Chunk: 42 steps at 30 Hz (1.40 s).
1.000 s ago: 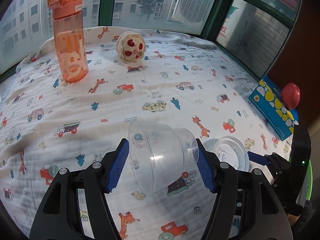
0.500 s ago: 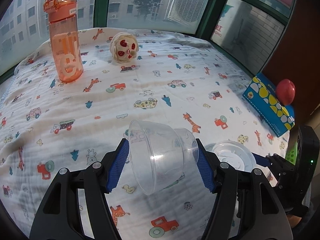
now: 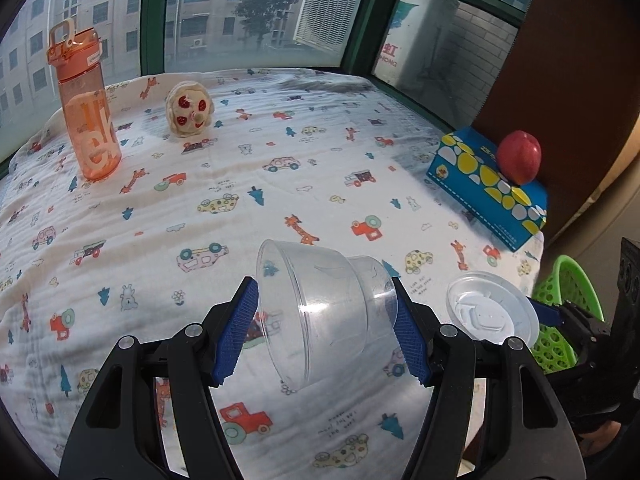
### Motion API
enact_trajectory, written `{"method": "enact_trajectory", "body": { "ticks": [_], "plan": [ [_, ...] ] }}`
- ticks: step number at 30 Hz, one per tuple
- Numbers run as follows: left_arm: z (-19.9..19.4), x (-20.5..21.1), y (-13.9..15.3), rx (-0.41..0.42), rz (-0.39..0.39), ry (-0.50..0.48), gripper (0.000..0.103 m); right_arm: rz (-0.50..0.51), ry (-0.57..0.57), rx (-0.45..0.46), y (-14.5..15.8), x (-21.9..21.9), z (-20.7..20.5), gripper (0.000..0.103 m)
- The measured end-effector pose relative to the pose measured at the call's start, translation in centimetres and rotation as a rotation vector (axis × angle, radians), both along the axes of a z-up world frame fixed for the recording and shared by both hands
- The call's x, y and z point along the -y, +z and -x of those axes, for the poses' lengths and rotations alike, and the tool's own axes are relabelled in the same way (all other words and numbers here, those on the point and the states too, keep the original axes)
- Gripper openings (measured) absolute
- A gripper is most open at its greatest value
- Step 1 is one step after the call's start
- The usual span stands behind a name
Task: Collect trash
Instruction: 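Grasp the white round lid with the right gripper, then carry the clear cup and white lid over the green basket with both grippers, then open both grippers to drop the white lid and clear cup into the basket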
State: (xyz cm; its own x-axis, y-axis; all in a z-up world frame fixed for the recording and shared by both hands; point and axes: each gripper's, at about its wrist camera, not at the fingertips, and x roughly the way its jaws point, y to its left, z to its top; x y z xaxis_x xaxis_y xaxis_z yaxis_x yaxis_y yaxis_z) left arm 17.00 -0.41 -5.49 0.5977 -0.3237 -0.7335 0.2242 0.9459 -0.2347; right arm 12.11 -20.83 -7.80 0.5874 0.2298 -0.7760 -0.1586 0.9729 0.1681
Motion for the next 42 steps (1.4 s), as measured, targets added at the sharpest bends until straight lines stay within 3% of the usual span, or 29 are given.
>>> {"method": "enact_trajectory", "body": {
  "ticks": [16,28,42],
  "plan": [
    [3.5,11.7,2.8,0.039,0.025,-0.214,0.064,0.002,-0.263,0.084,3.6,12.7,8.6,0.089],
    [5.7,20.1,3.6,0.041,0.012,-0.371,0.064,0.008,-0.481,0.041,2.3,22.2,14.0,0.089],
    [7.7,25.9,3.4,0.037,-0.014,-0.484,0.064,-0.030,-0.600,0.020,1.0,26.8,16.8,0.090]
  ]
}}
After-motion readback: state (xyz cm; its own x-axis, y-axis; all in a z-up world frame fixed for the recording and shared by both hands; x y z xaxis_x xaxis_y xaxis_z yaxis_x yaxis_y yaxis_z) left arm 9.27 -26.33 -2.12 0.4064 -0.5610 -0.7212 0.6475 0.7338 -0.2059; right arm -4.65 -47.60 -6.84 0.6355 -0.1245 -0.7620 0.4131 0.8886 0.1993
